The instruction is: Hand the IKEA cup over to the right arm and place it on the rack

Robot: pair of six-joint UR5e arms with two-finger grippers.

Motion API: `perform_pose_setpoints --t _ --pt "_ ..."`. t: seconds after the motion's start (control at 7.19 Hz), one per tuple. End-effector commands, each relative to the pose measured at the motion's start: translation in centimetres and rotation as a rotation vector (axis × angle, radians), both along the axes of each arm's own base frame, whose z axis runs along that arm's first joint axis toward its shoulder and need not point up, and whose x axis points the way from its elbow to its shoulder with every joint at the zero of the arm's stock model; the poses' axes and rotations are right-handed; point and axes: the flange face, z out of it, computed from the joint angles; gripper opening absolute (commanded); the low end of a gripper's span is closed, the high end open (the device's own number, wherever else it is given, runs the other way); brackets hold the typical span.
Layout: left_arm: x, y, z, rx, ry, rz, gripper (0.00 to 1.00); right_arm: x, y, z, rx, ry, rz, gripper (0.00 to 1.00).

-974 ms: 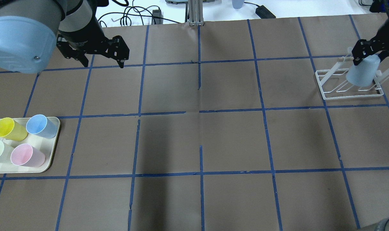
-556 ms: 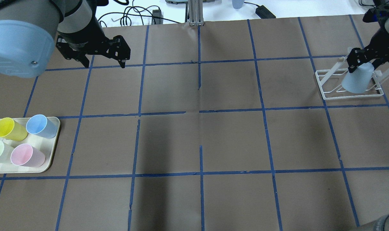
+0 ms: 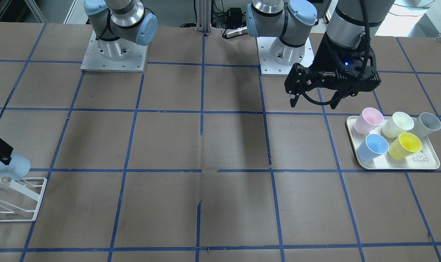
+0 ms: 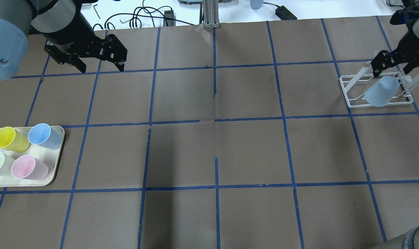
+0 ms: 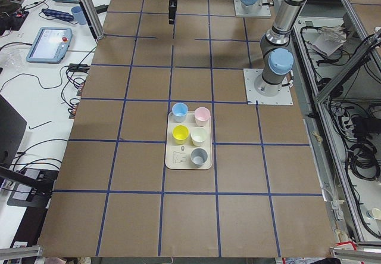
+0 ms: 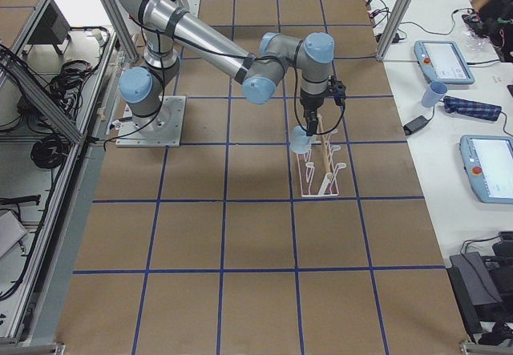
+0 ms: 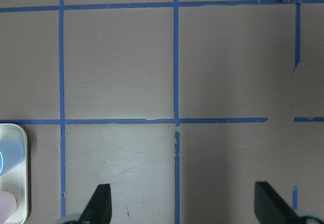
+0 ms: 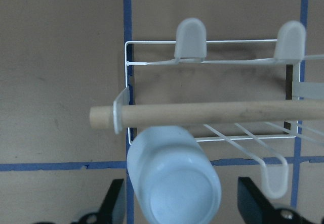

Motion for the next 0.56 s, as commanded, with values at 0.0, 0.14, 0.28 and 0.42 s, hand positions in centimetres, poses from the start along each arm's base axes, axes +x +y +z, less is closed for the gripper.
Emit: perform_pose_setpoints --t 0.0,0.14,0.28,0.42 --pt "1.7 0.4 1.0 0.020 0.029 -0.034 1.00 0.4 0.6 3.8 0.016 -0.008 0.002 1.00" --pt "2.0 0.3 1.3 0.018 0.069 -0.025 1.00 0.9 1.2 7.4 0.044 -0.021 0.005 1.00" --pt "2.1 0.3 1.2 0.023 0.071 -0.024 1.00 1.4 2.6 10.6 0.087 -0.043 0.003 1.00" --pt "2.1 0.4 1.2 0.024 0.073 -0.022 1.00 2.4 4.6 13.8 0.097 -0.048 0.003 1.00"
